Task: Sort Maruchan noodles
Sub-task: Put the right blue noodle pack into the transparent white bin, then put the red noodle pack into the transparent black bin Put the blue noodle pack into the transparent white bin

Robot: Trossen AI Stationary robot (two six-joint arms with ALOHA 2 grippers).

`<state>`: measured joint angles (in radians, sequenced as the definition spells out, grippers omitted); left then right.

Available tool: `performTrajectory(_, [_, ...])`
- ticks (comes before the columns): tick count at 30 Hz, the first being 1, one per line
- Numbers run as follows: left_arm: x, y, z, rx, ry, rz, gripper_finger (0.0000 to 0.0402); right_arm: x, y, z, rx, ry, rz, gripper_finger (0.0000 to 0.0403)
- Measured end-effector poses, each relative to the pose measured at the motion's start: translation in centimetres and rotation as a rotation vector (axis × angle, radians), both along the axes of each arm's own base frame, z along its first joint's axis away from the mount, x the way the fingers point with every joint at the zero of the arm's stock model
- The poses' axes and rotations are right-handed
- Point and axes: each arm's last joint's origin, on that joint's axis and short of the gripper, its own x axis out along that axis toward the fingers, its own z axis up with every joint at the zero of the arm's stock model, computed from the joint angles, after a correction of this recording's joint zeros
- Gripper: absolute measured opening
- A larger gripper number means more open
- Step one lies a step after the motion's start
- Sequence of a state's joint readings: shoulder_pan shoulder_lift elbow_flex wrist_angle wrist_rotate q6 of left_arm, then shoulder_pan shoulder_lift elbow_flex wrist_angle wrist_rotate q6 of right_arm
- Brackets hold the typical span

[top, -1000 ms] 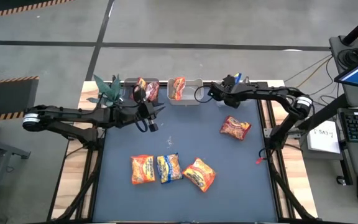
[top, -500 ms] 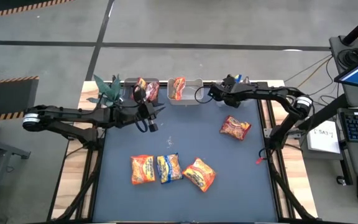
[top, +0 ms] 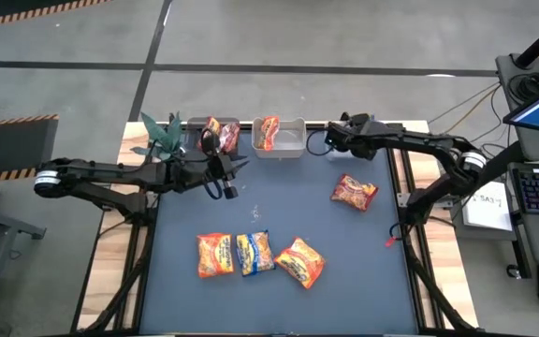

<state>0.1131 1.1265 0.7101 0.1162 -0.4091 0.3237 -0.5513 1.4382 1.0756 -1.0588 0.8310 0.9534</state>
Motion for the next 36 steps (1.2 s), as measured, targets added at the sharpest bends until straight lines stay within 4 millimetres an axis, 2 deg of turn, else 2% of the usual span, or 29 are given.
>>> performTrajectory(6, [0.0, 0.0, 0.0, 0.0, 0.0, 0.0, 0.0041, -1.1, 0.2, 0.9, -0.012, -0.005, -0.039, 0.0203])
performTrajectory(14, [0.0, 0.0, -0.1, -0.001, 0.01, 0.0, 0.0041, -0.9, -0.1, 0.3, -0.014, 0.046, -0.035, 0.0203])
performTrajectory(19, [0.0, 0.0, -0.1, -0.001, 0.014, 0.0, 0.0041, -0.9, 0.5, 1.3, -0.031, 0.004, -0.021, 0.0203])
performTrajectory(25, [0.0, 0.0, -0.1, 0.002, 0.019, -0.001, 0.0041, 0.2, 3.1, 3.0, -0.073, -0.118, 0.051, 0.0203])
performTrajectory(30, [0.0, 0.0, -0.1, 0.002, 0.018, -0.001, 0.0041, 1.3, 5.8, 3.5, -0.041, -0.156, 0.181, 0.0203])
performTrajectory(33, [0.0, 0.0, -0.1, 0.002, 0.018, -0.001, 0.0041, 2.0, 7.1, 3.5, 0.073, -0.208, 0.295, 0.0203])
performTrajectory(36, [0.0, 0.0, -0.1, 0.002, 0.018, -0.001, 0.0041, 2.6, 7.8, 3.4, 0.288, -0.31, 0.399, 0.0203])
